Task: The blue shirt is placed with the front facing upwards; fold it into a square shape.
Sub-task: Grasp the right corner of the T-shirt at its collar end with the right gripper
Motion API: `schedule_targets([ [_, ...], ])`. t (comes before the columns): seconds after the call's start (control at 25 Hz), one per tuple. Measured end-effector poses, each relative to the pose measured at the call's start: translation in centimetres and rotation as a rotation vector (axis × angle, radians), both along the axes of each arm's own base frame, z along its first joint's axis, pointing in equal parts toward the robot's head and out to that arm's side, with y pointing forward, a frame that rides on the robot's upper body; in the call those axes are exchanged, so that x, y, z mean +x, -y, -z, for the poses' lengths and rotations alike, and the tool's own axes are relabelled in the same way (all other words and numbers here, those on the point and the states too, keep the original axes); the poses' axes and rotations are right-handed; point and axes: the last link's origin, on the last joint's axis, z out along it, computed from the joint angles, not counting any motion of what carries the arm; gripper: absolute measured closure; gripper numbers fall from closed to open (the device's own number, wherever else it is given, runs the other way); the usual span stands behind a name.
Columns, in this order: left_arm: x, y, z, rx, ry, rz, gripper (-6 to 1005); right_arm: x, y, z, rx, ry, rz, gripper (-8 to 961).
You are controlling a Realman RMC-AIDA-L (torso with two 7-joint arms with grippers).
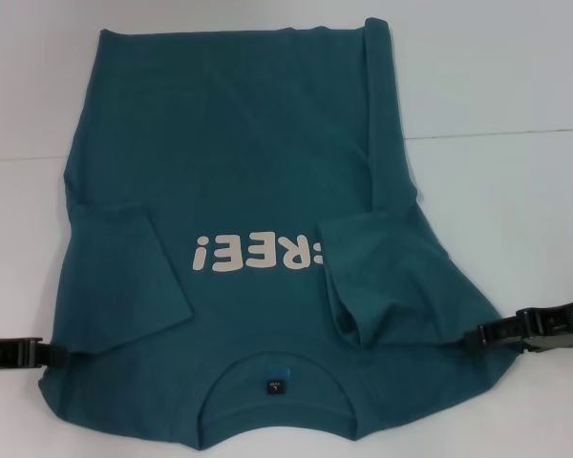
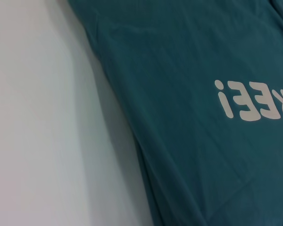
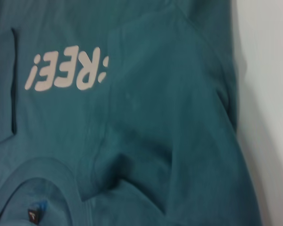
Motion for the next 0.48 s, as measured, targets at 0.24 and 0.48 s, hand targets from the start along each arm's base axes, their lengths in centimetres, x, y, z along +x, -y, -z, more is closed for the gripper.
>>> schedule_targets([
  [0.24,0.08,-0.01,-0.06,0.002,0.005,0.001,996,0.28,-0.20,0.06,0.018,0.018,0.003,152],
  [0.48,0.07,0.00,-0.07,0.002,0.005,0.001,996,0.51,-0.19,0.50,0.019,0.033,-0.013,372],
])
